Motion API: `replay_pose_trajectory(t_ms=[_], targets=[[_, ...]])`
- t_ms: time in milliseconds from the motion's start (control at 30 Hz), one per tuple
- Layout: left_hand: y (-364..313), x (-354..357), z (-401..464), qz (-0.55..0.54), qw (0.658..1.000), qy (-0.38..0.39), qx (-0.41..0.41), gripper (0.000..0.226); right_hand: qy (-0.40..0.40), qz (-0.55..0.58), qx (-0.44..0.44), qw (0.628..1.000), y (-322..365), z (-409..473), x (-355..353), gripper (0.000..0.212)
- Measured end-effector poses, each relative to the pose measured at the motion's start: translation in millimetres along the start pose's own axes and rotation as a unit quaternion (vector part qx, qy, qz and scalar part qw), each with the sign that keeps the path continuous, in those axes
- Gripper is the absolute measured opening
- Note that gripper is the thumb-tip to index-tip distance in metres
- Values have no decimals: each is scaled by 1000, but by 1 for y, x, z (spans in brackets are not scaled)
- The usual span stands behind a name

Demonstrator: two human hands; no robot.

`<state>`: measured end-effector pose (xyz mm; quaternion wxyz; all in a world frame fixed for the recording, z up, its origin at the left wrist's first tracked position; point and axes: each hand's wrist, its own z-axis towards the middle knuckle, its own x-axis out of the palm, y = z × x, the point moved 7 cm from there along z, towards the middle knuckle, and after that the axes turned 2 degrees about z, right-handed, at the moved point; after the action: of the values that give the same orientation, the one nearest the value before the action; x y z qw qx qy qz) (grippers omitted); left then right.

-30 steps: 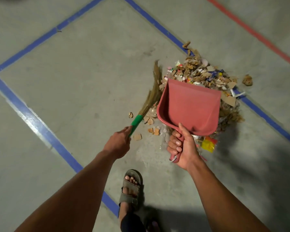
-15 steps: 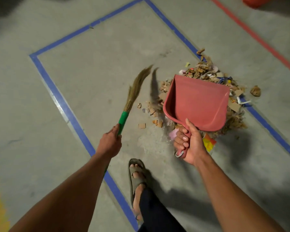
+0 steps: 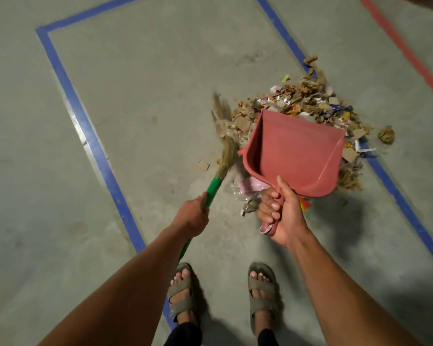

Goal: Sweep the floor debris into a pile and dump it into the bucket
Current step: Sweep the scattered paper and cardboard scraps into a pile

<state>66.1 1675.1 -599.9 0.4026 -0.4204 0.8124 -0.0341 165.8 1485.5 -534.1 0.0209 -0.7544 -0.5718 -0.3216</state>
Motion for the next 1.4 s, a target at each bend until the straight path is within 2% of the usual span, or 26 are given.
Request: replay_pose_trajectory(t_ms=[167,467,633,867,1000,1167,1300,1400], targets=[[-51,10,-17,-27,997,-66,38,58,17,-14,11,1000,27,-20,-28,46],[-106,45,-34,105,991,-61,61,67,14,-55,26,998,94,-51,-79,45],[-115,42,-52,119,987,-104,30,68,39,-87,26,995,116,-57,-81,44],[-110,17,-63,65,982,-173,49,67,51,-105,27,993,125,-57,-67,45],[-87,17,-61,8,982,-188,-5,65,58,-114,33,991,116,-50,-66,45],[-45,39,-71,-81,961,-214,-158,59,56,-124,49,989,99,-39,-74,45],[-23,83,-68,-76,955,-131,-254,43,58,-139,58,987,90,-33,-86,45],[-39,114,-58,-60,971,-65,-222,43,55,-149,65,985,87,-29,-99,45]])
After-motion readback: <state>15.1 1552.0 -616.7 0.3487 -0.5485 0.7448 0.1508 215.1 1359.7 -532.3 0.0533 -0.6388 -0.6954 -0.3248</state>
